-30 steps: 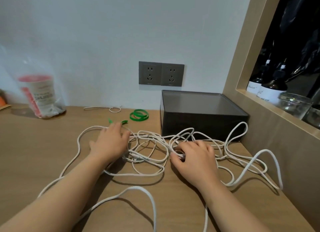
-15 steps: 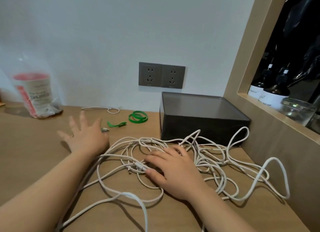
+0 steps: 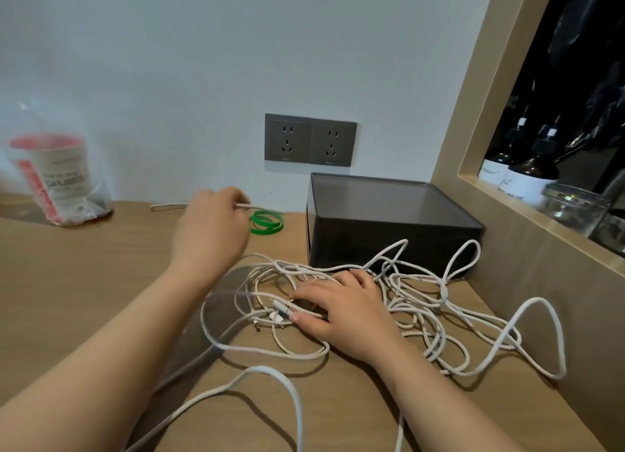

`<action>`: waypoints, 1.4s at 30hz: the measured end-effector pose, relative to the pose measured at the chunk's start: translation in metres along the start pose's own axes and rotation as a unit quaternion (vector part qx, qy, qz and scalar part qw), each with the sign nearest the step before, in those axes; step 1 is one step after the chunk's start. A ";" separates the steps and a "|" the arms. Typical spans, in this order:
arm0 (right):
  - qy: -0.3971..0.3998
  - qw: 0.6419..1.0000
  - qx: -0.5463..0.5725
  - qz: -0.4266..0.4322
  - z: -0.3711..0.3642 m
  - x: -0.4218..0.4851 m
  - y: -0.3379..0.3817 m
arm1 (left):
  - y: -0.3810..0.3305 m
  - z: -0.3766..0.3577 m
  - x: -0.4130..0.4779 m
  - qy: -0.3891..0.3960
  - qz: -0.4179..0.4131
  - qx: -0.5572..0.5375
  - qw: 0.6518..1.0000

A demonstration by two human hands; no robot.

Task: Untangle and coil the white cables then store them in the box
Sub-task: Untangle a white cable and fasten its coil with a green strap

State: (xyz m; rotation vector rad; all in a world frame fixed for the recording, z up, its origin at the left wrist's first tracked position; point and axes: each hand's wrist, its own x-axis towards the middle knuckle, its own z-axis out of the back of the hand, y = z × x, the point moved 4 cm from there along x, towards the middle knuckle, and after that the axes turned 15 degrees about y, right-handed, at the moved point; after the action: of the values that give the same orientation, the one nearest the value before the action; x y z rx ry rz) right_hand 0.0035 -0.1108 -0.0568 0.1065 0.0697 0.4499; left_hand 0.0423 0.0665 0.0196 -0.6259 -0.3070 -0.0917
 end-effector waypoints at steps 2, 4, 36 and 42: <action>-0.031 0.999 -0.004 0.021 0.000 -0.001 0.001 | -0.036 0.002 -0.002 0.052 -0.018 -0.088 0.995; -0.102 0.992 0.049 0.052 0.003 -0.006 0.001 | -0.058 -0.006 0.001 0.157 -0.001 -0.228 0.961; -0.447 0.712 0.516 -0.166 0.088 -0.043 -0.041 | -0.061 -0.015 -0.008 0.213 0.084 -0.850 0.474; -0.651 0.608 0.437 -0.129 0.121 -0.082 -0.080 | -0.042 -0.011 -0.012 0.175 0.075 -0.800 0.569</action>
State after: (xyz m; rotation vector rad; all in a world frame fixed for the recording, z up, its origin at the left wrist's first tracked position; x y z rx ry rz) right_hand -0.0245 -0.2285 0.0576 1.3739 -1.1675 -0.0914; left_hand 0.0260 0.0264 0.0308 -2.4436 0.3618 -0.3406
